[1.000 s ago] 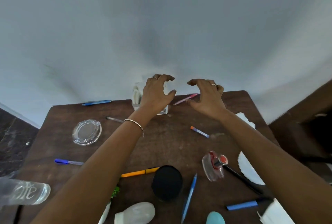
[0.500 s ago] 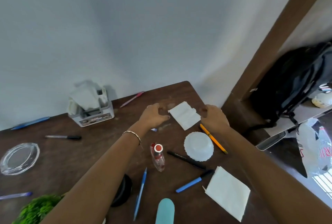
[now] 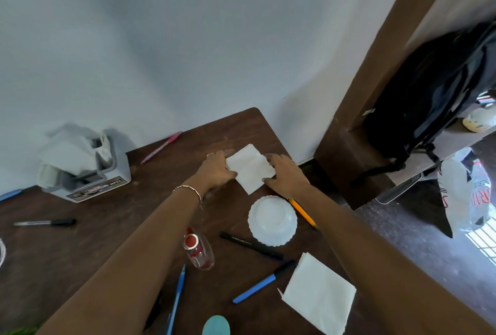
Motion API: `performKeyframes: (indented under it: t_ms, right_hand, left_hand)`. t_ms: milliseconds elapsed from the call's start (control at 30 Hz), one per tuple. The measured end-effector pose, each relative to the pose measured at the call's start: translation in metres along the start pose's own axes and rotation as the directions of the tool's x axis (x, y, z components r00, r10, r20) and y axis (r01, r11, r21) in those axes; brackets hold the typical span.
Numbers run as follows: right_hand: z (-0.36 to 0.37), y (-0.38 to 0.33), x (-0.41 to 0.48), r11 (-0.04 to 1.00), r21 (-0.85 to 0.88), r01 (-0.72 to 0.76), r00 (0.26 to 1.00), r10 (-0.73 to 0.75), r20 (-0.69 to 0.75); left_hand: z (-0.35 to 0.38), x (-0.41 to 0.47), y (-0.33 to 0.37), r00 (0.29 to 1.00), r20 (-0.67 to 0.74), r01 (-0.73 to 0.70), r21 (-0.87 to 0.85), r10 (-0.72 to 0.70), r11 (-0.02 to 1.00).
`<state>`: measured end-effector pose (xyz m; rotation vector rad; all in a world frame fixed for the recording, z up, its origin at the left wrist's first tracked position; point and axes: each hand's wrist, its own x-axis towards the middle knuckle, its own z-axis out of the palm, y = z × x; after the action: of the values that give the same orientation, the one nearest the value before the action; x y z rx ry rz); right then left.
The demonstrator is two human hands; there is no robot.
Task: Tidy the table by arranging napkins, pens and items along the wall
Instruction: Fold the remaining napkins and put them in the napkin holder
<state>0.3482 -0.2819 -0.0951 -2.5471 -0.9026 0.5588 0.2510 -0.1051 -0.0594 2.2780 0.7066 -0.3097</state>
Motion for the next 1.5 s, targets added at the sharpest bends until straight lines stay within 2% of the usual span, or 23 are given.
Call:
performKeyframes:
  t_ms: [167,333,533,733,800,900,967,1033,1067,1100,1200,1267,1333,1500]
  right_hand:
    - [0.005,0.003,0.013,0.998,0.053,-0.03,0.999,0.032,-0.036]
    - [0.006,0.003,0.018,0.996,0.087,-0.032,0.998,0.037,-0.048]
    - [0.005,0.001,0.015,0.988,0.152,0.008,0.998,0.001,-0.057]
    - [-0.016,-0.033,0.0,0.889,0.453,0.066,0.988,0.005,-0.153]
    - [-0.029,-0.048,-0.008,0.796,0.602,0.067,0.985,0.042,-0.166]
    - [-0.048,-0.077,-0.025,0.556,0.828,0.076,0.991,0.046,-0.122]
    - [-0.056,-0.098,-0.038,0.287,0.957,0.035,0.998,0.036,-0.047]
    - [-0.058,-0.12,-0.052,-0.017,0.998,-0.064,0.998,-0.001,0.064]
    - [-0.058,-0.131,-0.061,-0.123,0.985,-0.118,0.993,-0.033,0.115]
    - [-0.057,-0.14,-0.07,-0.187,0.967,-0.173,0.984,-0.07,0.162]
    - [-0.046,-0.169,-0.097,-0.27,0.915,-0.299,0.949,-0.189,0.254]
    - [-0.035,-0.184,-0.11,-0.254,0.89,-0.378,0.915,-0.246,0.319]
    - [-0.026,-0.202,-0.122,-0.225,0.865,-0.448,0.878,-0.291,0.379]
    - [-0.004,-0.241,-0.146,-0.144,0.869,-0.473,0.863,-0.271,0.425]
  left_hand:
    - [0.003,0.015,0.009,0.998,0.015,0.064,-0.1,-0.063,0.993]
    - [0.006,0.023,0.014,0.982,0.059,0.188,-0.208,-0.18,0.96]
    - [0.001,0.023,0.017,0.982,0.058,0.191,-0.364,-0.182,0.912]
    - [-0.028,-0.003,0.014,0.975,0.08,0.209,-0.653,-0.208,0.728]
    - [-0.041,-0.019,0.012,0.982,0.079,0.177,-0.723,-0.174,0.668]
    - [-0.061,-0.052,0.008,0.988,0.083,0.141,-0.825,-0.128,0.548]
    - [-0.071,-0.077,0.004,0.99,0.08,0.122,-0.884,-0.112,0.452]
    - [-0.079,-0.105,-0.001,0.991,0.046,0.086,-0.932,-0.122,0.353]
    - [-0.082,-0.119,-0.003,0.991,0.021,0.063,-0.948,-0.134,0.313]
    - [-0.084,-0.132,-0.005,0.99,-0.001,0.038,-0.962,-0.144,0.271]
    - [-0.089,-0.174,-0.016,0.979,-0.082,-0.056,-0.988,-0.187,0.141]
    - [-0.09,-0.197,-0.025,0.965,-0.121,-0.103,-0.991,-0.232,0.086]
    - [-0.091,-0.219,-0.036,0.943,-0.161,-0.145,-0.987,-0.293,0.074]
    - [-0.091,-0.265,-0.062,0.886,-0.244,-0.247,-0.968,-0.394,0.044]
